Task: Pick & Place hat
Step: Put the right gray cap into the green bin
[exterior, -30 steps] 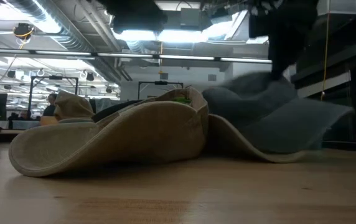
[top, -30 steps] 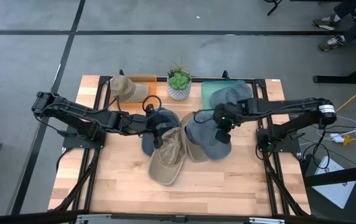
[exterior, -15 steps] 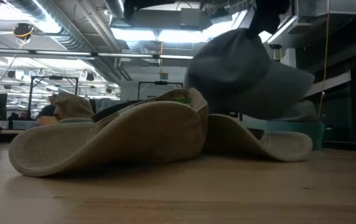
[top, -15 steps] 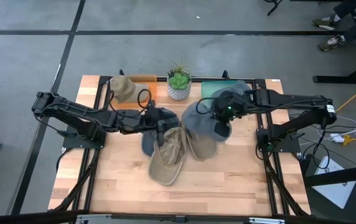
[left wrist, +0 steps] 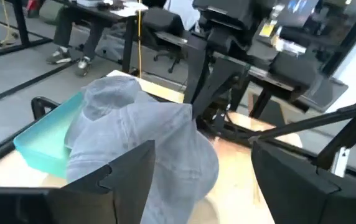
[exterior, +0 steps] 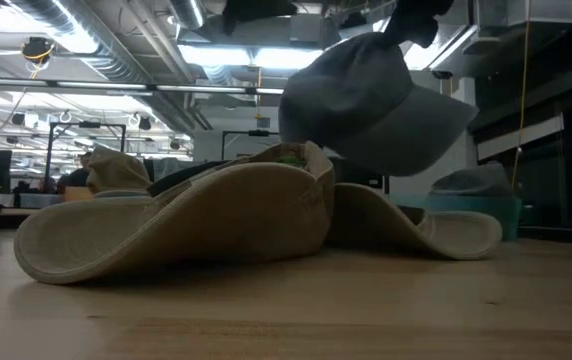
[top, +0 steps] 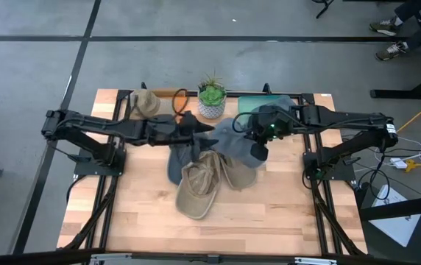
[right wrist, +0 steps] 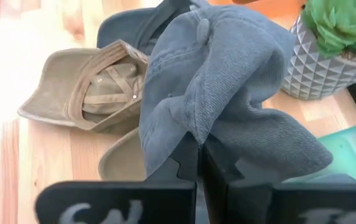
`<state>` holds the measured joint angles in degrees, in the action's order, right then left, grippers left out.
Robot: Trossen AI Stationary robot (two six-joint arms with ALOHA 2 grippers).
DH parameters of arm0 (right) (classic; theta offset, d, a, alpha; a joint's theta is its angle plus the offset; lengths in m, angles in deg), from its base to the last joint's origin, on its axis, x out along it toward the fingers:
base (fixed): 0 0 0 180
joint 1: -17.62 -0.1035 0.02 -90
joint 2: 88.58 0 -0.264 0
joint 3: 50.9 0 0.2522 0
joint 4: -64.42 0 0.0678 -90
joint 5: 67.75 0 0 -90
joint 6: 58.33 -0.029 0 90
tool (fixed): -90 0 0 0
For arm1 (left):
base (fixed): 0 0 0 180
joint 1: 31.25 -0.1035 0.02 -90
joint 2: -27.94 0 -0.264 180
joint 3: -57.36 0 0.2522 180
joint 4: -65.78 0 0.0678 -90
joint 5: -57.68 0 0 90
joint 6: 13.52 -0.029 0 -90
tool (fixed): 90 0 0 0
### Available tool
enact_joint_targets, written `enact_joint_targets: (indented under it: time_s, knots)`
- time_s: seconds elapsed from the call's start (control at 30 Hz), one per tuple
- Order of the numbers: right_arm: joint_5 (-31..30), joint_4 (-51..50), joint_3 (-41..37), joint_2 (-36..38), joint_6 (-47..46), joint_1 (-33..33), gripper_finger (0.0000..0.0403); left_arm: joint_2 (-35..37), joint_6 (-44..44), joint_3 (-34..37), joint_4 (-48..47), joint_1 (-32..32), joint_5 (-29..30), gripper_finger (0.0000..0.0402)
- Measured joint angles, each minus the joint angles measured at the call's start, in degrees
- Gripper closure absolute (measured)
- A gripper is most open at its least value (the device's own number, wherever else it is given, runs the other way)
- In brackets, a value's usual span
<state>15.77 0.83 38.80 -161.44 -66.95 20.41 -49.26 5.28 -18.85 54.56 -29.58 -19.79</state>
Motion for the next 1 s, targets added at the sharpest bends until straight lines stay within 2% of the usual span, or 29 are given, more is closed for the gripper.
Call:
enact_joint_targets:
  time_s: [0.27, 0.4, 0.53, 0.73, 1.0]
  knots:
    - [0.24, 0.42, 0.00, 0.00, 0.25, 0.00, 0.0397, -7.71, -6.44, -10.95, -13.01, -1.46, 5.32, 0.0141]
    - [0.50, 0.57, 0.00, 0.00, 0.34, 0.00, 0.0397, -9.90, -7.05, -15.35, -19.59, -3.26, 5.12, 0.0139]
    - [0.55, 1.13, 0.00, 0.00, 0.34, 0.00, 0.0398, -12.37, -6.89, -16.90, -22.03, -5.22, -0.25, 0.0141]
    - [0.52, 2.74, 0.00, 0.00, 0.40, 0.00, 0.0398, -14.51, -6.02, -16.88, -21.74, -6.74, -3.39, 0.0141]
    - [0.61, 4.67, 0.00, 0.00, 2.06, 0.00, 0.0398, -15.75, -4.60, -16.83, -21.77, -10.62, -17.06, 0.0141]
